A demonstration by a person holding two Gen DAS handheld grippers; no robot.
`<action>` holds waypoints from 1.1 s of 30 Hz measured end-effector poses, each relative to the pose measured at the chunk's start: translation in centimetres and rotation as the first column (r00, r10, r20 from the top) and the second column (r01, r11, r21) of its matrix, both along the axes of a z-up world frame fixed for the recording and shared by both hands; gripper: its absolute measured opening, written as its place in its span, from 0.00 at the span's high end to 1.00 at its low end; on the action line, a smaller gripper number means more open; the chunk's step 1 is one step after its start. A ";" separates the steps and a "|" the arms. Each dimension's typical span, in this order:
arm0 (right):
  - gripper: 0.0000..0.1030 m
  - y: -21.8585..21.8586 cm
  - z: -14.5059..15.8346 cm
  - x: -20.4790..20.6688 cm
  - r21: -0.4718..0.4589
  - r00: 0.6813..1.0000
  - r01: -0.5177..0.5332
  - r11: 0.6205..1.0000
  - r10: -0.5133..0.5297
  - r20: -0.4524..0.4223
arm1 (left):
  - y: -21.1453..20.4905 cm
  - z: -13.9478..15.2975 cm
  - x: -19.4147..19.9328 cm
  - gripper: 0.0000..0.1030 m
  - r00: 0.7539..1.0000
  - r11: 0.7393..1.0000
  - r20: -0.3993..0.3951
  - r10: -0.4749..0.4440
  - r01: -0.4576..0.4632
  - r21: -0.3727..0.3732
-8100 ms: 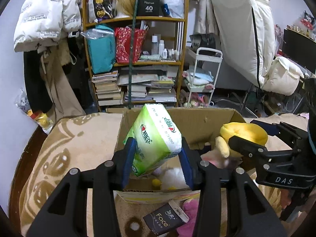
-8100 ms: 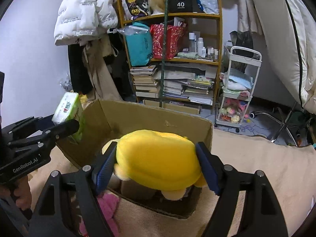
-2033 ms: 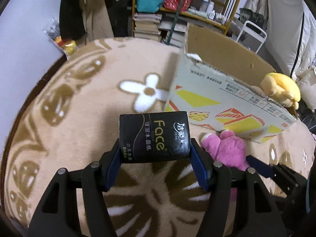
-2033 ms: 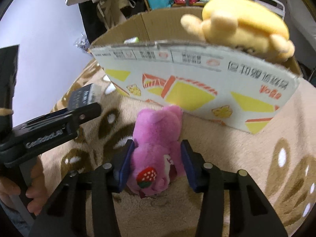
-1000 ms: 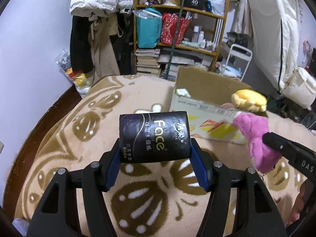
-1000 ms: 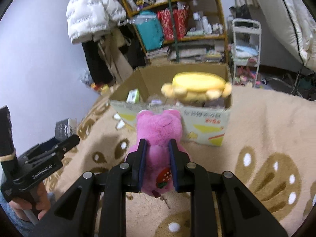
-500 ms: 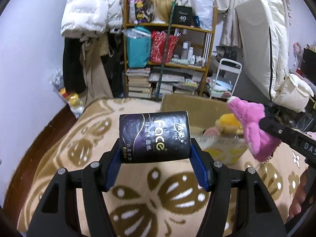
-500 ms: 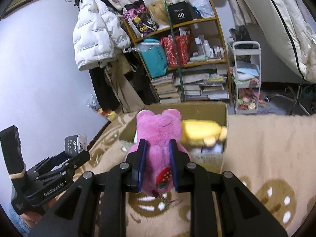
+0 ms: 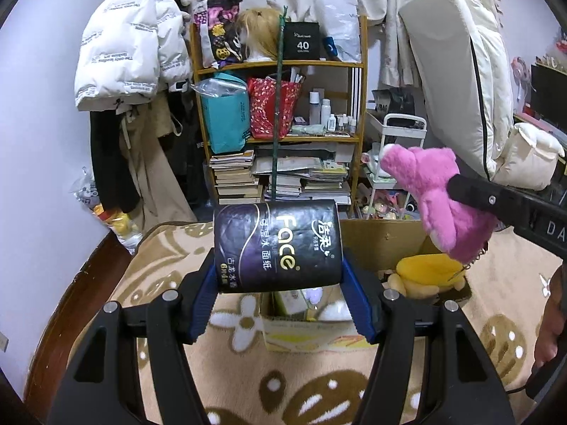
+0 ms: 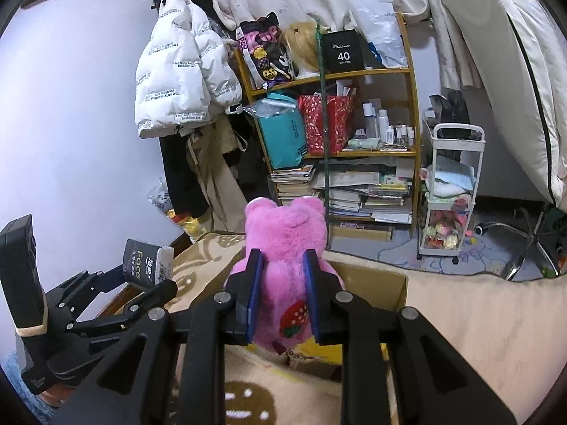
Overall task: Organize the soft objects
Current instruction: 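Lift the black pack with left tool while right tool carries the bear over the box, then open both tools to drop the black pack and pink bear into the box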
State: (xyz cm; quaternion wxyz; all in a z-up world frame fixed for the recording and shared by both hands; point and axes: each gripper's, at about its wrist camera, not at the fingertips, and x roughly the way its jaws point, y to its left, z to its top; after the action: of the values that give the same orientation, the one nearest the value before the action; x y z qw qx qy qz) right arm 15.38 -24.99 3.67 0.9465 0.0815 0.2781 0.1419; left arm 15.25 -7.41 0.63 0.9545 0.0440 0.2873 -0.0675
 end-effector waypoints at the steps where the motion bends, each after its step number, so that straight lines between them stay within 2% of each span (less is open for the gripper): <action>1: 0.76 0.0 -0.2 0.2 -0.002 1.000 0.002 1.000 -0.002 0.000 | 0.0 -0.2 0.1 0.39 1.000 1.000 -0.004 -0.005 0.005 0.000; 6: 0.76 -0.2 -1.3 1.2 0.029 1.000 -0.012 1.000 0.012 -0.001 | 0.0 -1.7 2.0 0.39 0.998 0.999 -0.053 -0.024 0.023 -0.026; 20: 0.75 -0.1 -5.2 2.5 0.032 0.996 -0.031 0.999 0.033 -0.082 | -1.7 -4.1 3.3 0.38 0.994 0.997 -0.077 -0.073 0.075 0.024; 28: 0.75 -0.3 -5.1 2.1 0.036 0.998 -0.019 0.999 0.022 -0.065 | -2.2 -4.8 3.7 0.37 0.989 0.993 -0.105 -0.107 0.111 0.031; 30: 0.75 -0.4 -5.2 2.0 0.051 0.997 -0.025 0.998 0.028 -0.068 | -2.1 -5.1 3.8 0.35 0.987 0.994 -0.117 -0.107 0.110 0.025; 32: 0.70 -0.3 -5.2 2.0 0.048 0.997 -0.024 0.999 0.027 -0.068 | -2.0 -5.3 3.8 0.24 0.989 0.994 -0.115 -0.096 0.101 0.034; 33: 0.68 -0.4 -5.3 2.0 0.047 0.997 -0.024 0.999 0.027 -0.067 | -2.0 -5.3 3.8 0.22 0.990 0.995 -0.110 -0.088 0.093 0.040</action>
State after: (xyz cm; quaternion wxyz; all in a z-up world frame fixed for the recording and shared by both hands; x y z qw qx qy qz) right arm 17.36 -25.34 -1.59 0.9325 0.1047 0.3077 0.1574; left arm 19.01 -9.40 -4.66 0.9322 0.0748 0.3377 -0.1065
